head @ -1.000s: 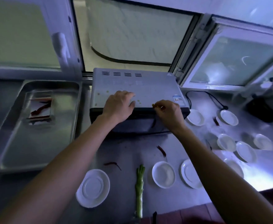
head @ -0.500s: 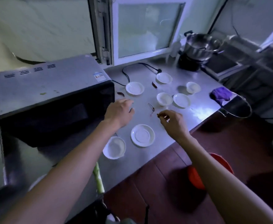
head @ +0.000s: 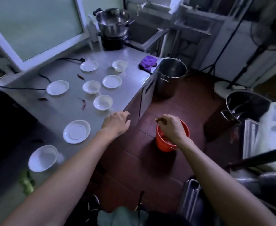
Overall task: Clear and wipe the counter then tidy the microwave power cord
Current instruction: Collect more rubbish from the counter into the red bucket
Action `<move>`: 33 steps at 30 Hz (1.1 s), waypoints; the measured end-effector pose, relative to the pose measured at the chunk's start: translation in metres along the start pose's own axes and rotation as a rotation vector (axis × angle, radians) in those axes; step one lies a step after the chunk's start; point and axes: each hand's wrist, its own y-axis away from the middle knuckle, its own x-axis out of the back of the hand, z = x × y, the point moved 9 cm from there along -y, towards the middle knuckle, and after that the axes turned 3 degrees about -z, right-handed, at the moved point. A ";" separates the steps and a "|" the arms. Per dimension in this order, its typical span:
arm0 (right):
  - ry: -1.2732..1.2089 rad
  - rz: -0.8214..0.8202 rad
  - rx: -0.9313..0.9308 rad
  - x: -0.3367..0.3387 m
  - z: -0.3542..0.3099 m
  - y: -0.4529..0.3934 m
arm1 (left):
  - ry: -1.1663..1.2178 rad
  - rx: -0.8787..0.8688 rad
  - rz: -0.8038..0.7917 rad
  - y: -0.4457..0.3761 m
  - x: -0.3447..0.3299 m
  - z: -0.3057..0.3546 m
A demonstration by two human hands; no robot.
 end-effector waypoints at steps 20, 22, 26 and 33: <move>0.036 -0.040 -0.417 -0.004 0.187 0.004 | -0.016 -0.297 -0.290 -0.133 -0.128 0.124; 0.062 -0.097 -0.435 -0.013 0.192 -0.013 | 0.008 -0.314 -0.287 -0.155 -0.131 0.122; 0.101 -0.148 -0.478 -0.027 0.196 -0.047 | -0.026 -0.340 -0.338 -0.198 -0.144 0.112; 0.069 -0.204 -0.559 -0.048 0.210 -0.079 | -0.106 -0.418 -0.437 -0.239 -0.164 0.115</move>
